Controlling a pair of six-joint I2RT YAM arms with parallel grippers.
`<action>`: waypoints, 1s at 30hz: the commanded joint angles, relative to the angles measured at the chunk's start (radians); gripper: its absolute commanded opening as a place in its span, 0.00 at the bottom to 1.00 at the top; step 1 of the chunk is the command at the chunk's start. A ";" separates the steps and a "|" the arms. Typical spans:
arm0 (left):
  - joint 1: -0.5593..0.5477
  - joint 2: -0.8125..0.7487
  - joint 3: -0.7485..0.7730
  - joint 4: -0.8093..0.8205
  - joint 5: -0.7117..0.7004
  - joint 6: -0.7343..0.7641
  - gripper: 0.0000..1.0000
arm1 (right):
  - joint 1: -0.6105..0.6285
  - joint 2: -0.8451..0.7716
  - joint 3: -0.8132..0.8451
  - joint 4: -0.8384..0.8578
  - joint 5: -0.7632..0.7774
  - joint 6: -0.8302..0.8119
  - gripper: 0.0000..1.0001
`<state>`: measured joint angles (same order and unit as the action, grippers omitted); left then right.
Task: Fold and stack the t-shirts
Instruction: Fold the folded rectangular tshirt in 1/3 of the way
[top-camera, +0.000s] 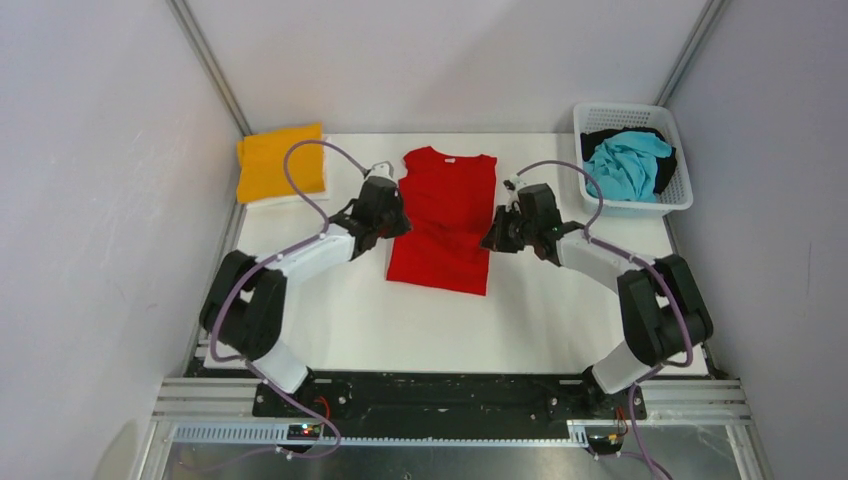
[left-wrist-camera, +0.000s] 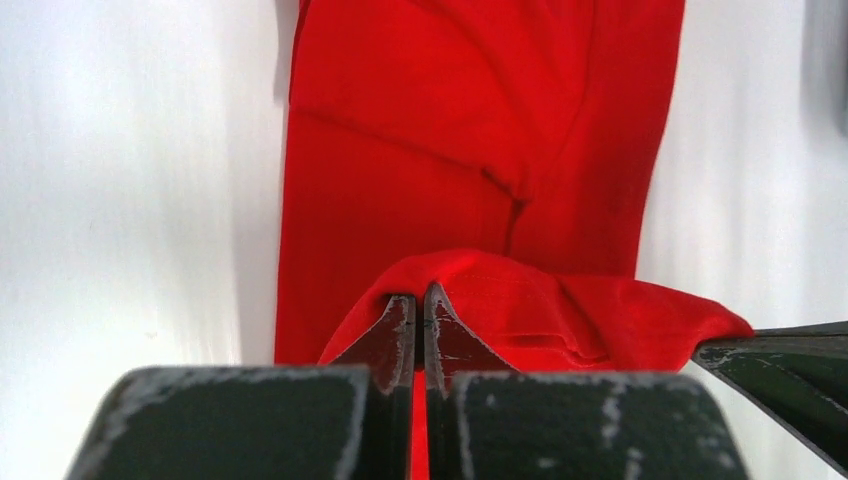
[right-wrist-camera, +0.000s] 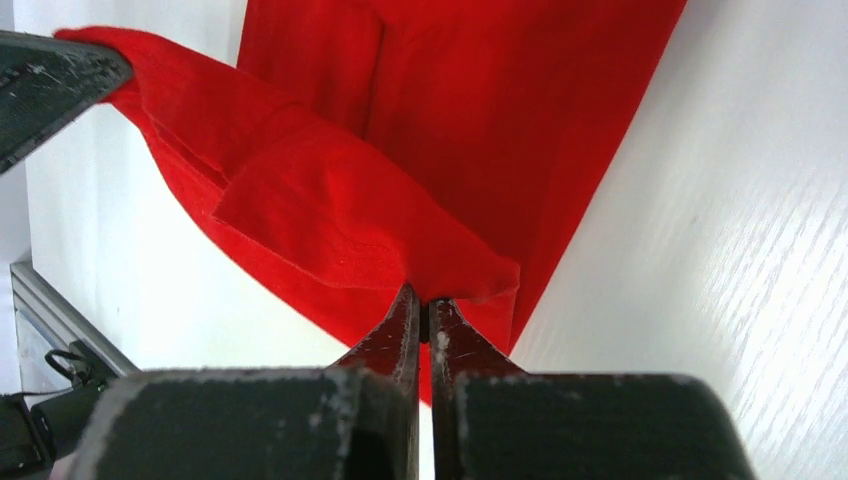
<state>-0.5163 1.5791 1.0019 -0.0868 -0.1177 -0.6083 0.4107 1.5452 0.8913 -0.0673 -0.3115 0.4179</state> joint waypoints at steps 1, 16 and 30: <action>0.028 0.086 0.098 0.001 0.021 0.058 0.00 | -0.024 0.084 0.088 0.056 -0.051 -0.029 0.00; 0.115 0.226 0.285 -0.039 0.135 0.093 0.92 | -0.079 0.222 0.224 0.037 0.043 -0.007 0.62; 0.117 -0.147 -0.157 -0.011 0.147 0.017 1.00 | 0.096 -0.072 -0.003 -0.088 0.339 0.042 0.99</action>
<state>-0.4007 1.5238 0.9913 -0.1219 -0.0032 -0.5362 0.4572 1.5757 1.0149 -0.1299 -0.0433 0.4191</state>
